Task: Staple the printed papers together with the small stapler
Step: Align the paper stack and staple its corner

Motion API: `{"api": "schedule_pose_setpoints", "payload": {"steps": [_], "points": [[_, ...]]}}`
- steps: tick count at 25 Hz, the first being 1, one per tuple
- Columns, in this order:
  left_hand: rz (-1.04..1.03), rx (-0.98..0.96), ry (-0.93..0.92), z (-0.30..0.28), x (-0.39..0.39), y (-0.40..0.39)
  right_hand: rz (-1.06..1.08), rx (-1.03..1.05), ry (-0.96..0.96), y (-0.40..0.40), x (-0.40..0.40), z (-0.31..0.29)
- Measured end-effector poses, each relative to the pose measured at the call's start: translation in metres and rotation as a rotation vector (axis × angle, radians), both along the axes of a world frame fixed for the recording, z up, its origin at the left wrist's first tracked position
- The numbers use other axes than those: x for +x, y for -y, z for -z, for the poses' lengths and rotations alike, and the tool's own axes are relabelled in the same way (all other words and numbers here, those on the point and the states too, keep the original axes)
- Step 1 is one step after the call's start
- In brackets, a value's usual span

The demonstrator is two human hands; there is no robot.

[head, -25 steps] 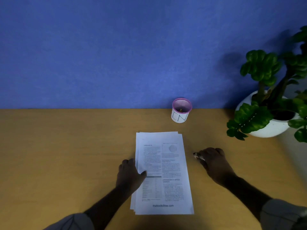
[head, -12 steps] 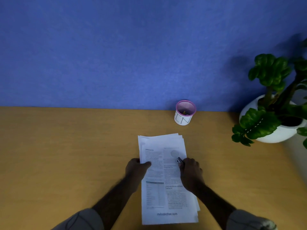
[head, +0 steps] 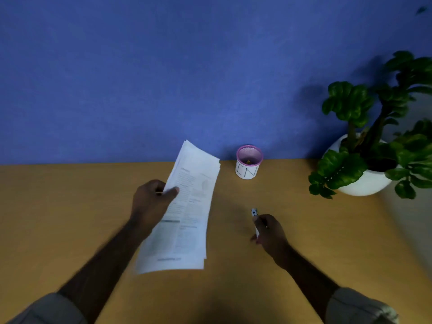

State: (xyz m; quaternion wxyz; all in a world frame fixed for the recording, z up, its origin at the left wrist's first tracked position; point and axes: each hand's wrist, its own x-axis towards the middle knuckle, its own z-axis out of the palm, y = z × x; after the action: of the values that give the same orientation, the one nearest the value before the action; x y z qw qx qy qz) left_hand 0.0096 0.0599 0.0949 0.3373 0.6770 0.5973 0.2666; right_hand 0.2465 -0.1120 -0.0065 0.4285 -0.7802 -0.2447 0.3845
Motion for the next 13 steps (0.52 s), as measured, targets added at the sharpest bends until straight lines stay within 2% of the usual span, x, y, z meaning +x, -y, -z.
{"api": "schedule_pose_setpoints", "payload": {"steps": [4,7,9,13], "points": [[0.092,0.431,-0.035,-0.065,-0.012,0.000,0.054,0.119,-0.186,0.001,-0.002,-0.015],[0.250,0.724,-0.079,-0.066,-0.015,0.019,0.062,0.171,-0.210,0.009,-0.003,-0.022],[0.346,0.724,-0.139,-0.039,-0.011,0.035,0.061,0.179,-0.211,0.016,-0.005,-0.024],[0.517,0.461,-0.368,0.044,0.014,0.067,0.110,0.166,-0.228,0.035,-0.009,-0.024]]}}
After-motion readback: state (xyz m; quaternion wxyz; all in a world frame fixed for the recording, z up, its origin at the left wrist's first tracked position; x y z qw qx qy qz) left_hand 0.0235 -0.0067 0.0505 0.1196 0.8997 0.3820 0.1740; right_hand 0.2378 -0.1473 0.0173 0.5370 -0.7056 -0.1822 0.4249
